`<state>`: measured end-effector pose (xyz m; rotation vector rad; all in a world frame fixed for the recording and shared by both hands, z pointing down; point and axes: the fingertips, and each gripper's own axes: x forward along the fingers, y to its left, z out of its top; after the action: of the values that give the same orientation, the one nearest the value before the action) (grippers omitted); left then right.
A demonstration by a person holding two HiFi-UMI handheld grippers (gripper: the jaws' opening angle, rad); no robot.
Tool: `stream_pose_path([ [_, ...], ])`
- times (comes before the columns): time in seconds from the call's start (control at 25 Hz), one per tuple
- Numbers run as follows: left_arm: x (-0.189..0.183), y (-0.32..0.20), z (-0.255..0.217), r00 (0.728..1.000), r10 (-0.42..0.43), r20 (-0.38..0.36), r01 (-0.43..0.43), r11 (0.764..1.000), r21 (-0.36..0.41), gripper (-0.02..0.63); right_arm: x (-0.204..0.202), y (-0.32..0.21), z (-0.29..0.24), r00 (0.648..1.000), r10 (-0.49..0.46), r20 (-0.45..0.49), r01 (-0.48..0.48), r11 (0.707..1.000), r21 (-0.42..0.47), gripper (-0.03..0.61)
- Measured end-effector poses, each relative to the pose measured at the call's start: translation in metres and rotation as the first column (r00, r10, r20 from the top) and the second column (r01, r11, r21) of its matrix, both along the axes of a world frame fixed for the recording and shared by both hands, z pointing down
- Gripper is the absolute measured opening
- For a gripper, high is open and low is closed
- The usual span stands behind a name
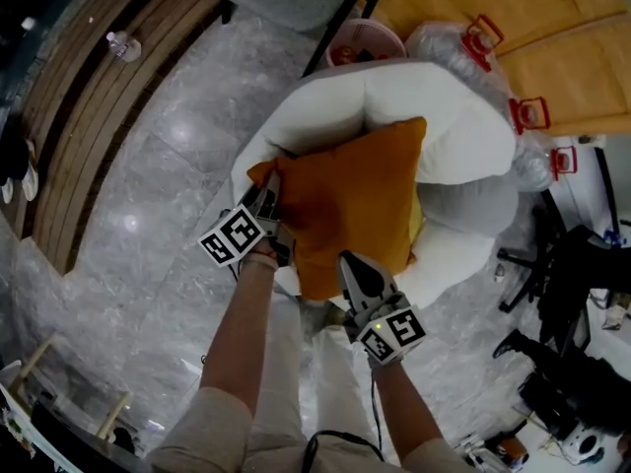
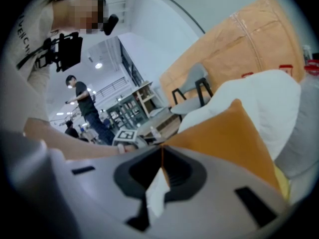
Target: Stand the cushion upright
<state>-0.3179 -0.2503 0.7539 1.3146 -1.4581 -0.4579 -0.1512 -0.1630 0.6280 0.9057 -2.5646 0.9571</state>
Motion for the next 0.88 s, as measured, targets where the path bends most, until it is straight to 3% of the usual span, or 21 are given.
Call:
stream_pose_path([
  [0.6,0.032,0.057,-0.063,1.000,0.007,0.026,-0.011,0.982,0.189,0.091,0.074,-0.013,-0.028,0.991,0.133,-0.026,-0.130,0.987,0.090,0.018],
  [0.88,0.049,0.087,-0.092,0.996,0.030,0.082,-0.049,0.968,0.245,0.089,0.113,-0.013,-0.043,0.979,0.201,-0.037,-0.195,0.973,0.124,0.018],
])
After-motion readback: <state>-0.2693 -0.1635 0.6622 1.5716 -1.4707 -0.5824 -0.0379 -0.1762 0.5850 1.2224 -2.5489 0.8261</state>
